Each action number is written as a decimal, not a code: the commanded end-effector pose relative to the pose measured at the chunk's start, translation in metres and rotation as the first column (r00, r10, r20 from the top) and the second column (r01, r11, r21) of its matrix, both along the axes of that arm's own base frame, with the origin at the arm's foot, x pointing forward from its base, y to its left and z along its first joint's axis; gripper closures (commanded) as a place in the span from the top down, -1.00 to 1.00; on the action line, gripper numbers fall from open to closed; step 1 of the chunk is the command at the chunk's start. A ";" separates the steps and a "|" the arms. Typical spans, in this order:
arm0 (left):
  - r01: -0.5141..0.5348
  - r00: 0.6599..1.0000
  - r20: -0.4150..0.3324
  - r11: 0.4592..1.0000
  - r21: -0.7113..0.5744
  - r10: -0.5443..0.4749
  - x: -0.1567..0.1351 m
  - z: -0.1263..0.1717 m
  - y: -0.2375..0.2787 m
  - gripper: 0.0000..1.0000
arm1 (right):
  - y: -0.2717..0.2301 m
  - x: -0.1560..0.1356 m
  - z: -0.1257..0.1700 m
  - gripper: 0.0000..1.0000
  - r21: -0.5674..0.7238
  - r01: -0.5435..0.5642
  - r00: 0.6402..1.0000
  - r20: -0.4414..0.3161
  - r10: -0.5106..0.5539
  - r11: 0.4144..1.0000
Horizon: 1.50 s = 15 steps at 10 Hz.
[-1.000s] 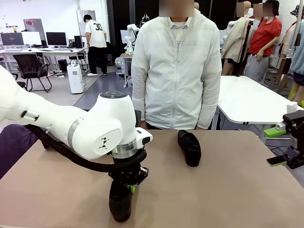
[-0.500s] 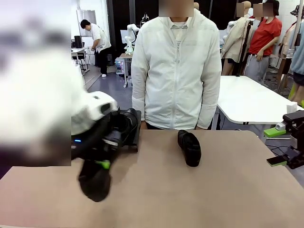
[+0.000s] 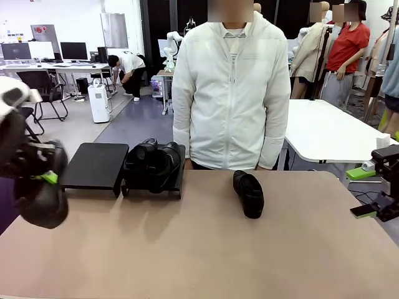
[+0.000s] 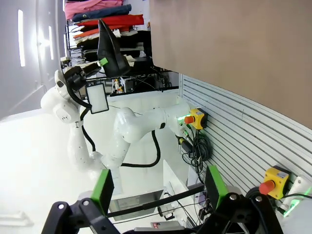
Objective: Organize the shoes by placing them on the stand.
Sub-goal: Place the Shoe from the middle of the table onto the Shoes Stand.
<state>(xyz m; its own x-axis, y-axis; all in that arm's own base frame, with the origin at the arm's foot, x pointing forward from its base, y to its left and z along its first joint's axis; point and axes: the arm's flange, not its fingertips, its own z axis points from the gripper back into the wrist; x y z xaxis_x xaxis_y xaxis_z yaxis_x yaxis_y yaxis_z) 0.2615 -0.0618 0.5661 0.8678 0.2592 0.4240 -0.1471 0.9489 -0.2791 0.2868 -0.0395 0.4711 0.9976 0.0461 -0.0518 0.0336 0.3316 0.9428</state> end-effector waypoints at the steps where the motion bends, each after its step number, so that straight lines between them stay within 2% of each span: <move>1: 0.042 0.999 0.007 0.998 0.051 -0.042 -0.007 -0.002 -0.031 -1.00 | -0.002 0.001 0.002 1.00 0.005 -0.013 1.000 0.023 0.013 1.000; 6: 0.048 0.999 -0.003 0.997 0.063 -0.048 -0.005 -0.006 -0.032 -1.00 | -0.002 0.001 0.002 1.00 0.005 -0.013 1.000 0.023 0.013 1.000; 7: -0.036 0.997 -0.070 0.999 0.013 0.037 0.030 -0.002 -0.023 -1.00 | -0.002 0.001 0.002 1.00 0.005 -0.013 1.000 0.023 0.013 1.000; 8: 0.002 0.995 -0.101 1.000 0.028 0.000 0.072 0.005 -0.007 -1.00 | -0.002 0.001 0.002 1.00 0.005 -0.013 1.000 0.023 0.013 1.000; 9: 0.019 0.993 -0.118 0.992 0.124 -0.005 0.119 0.010 0.013 -1.00 | -0.002 0.001 0.002 1.00 0.005 -0.013 1.000 0.023 0.013 1.000; 10: 0.037 0.999 -0.047 0.971 0.238 -0.026 0.173 0.010 0.036 -1.00 | -0.002 0.001 0.002 1.00 0.005 -0.013 1.000 0.023 0.013 1.000; 11: 0.113 0.993 0.009 0.955 0.275 -0.121 0.210 0.008 0.053 -1.00 | -0.002 0.001 0.002 1.00 0.005 -0.013 1.000 0.023 0.013 1.000; 12: 0.182 0.979 0.032 0.927 0.327 -0.203 0.236 0.002 0.059 -1.00 | -0.002 0.001 0.002 1.00 0.005 -0.013 1.000 0.023 0.013 1.000; 14: 0.248 0.943 0.099 0.869 0.429 -0.318 0.258 -0.010 0.048 -1.00 | -0.002 0.001 0.002 1.00 0.005 -0.013 1.000 0.023 0.013 1.000; 15: 0.206 0.952 0.117 0.872 0.444 -0.285 0.262 -0.015 0.040 -1.00 | -0.002 0.001 0.002 1.00 0.005 -0.013 1.000 0.023 0.013 1.000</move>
<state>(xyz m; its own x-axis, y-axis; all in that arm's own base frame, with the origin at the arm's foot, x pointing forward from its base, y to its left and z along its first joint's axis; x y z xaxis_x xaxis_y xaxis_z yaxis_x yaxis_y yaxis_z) 0.5350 -0.0211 0.5486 0.8086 -0.2022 0.5525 0.1446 0.9786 0.1465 0.2866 -0.0396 0.4713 0.9976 0.0470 -0.0514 0.0330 0.3312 0.9430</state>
